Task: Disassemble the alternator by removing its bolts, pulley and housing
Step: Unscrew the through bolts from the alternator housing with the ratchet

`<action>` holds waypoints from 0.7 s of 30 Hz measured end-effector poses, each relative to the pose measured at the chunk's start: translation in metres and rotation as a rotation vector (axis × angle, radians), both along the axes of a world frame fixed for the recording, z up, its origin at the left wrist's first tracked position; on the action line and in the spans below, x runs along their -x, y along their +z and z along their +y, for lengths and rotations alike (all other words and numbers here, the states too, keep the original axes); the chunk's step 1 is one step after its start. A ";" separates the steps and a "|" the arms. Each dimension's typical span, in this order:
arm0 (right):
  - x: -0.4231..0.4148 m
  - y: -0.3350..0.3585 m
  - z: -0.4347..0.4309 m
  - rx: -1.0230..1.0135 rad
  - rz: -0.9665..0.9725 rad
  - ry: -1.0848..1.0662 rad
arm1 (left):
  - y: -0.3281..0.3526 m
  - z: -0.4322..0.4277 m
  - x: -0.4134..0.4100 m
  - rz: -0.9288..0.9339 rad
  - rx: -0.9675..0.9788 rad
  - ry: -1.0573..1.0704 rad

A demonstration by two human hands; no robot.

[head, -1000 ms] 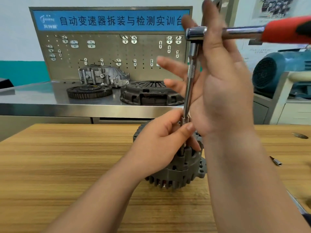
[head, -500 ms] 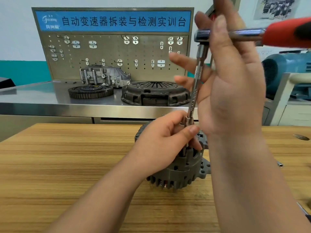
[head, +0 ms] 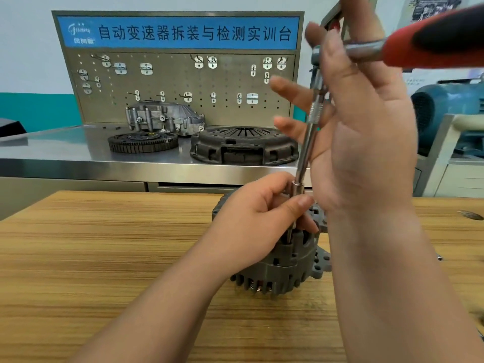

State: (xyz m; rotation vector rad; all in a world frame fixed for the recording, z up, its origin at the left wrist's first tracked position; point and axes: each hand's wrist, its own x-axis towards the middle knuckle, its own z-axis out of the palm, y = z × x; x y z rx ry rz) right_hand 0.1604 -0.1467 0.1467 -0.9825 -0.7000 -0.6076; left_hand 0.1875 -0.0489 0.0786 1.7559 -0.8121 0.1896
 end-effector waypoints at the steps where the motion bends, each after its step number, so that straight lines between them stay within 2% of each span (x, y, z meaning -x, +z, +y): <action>1: 0.001 0.000 0.000 0.004 0.000 0.003 | 0.000 0.000 0.000 0.001 0.001 0.000; 8: -0.003 0.002 -0.003 0.030 0.285 0.178 | 0.002 0.003 0.005 0.020 0.014 -0.093; 10: -0.003 0.000 -0.001 0.023 0.258 0.148 | 0.002 0.003 0.004 0.008 0.001 -0.068; 16: 0.003 0.001 0.001 0.015 -0.028 -0.006 | 0.001 0.000 0.003 -0.009 0.006 -0.012; 18: 0.003 0.001 0.000 0.028 -0.020 -0.009 | -0.001 -0.002 0.003 -0.009 0.014 -0.011; 21: 0.001 0.001 -0.002 0.025 0.112 0.079 | -0.002 -0.001 0.004 0.004 0.019 -0.061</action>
